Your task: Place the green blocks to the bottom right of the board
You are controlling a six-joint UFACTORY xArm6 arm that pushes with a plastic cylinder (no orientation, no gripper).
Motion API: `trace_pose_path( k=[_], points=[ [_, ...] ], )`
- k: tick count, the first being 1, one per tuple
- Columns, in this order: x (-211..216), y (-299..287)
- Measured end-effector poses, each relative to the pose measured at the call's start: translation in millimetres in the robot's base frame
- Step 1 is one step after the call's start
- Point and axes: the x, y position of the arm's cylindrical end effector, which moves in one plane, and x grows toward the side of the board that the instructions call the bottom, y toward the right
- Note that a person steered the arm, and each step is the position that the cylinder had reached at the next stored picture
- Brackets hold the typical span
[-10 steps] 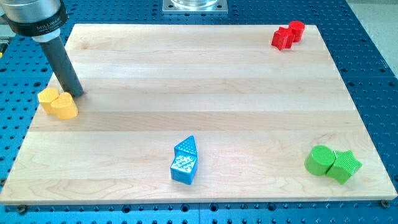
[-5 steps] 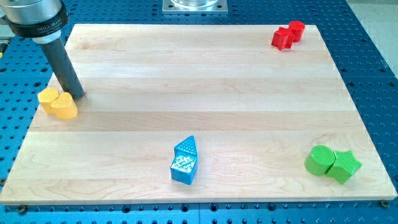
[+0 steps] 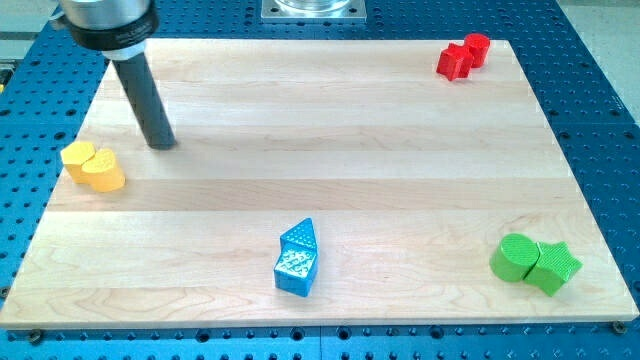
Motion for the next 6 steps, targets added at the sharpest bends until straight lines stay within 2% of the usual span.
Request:
trace_pose_path(
  k=[2, 6],
  points=[
    [18, 22],
    [19, 48]
  ],
)
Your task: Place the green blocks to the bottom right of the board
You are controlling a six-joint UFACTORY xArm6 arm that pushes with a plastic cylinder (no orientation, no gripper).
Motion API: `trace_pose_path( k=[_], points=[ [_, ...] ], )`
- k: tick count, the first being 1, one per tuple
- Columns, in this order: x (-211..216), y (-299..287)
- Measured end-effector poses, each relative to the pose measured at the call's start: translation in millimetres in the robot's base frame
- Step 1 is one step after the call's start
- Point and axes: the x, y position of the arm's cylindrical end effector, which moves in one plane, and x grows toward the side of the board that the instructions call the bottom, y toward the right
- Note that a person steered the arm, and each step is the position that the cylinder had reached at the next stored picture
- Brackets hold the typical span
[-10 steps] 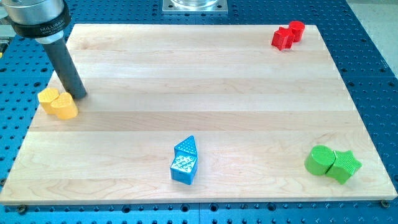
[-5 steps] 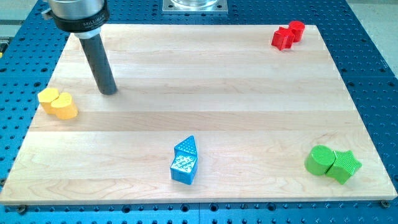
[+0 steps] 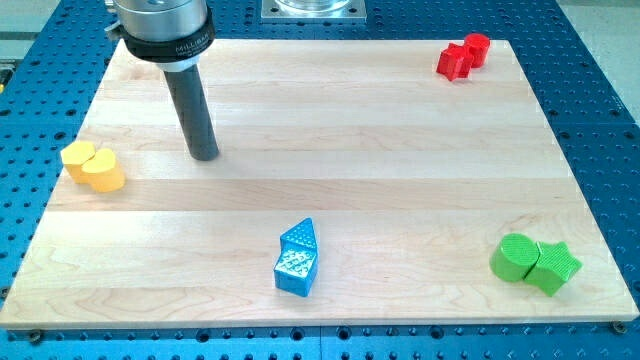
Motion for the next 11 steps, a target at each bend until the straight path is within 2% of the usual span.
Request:
trace_pose_path(
  k=[3, 8, 9, 11],
  points=[
    [4, 33],
    [6, 38],
    [5, 62],
    [-8, 227]
  ],
)
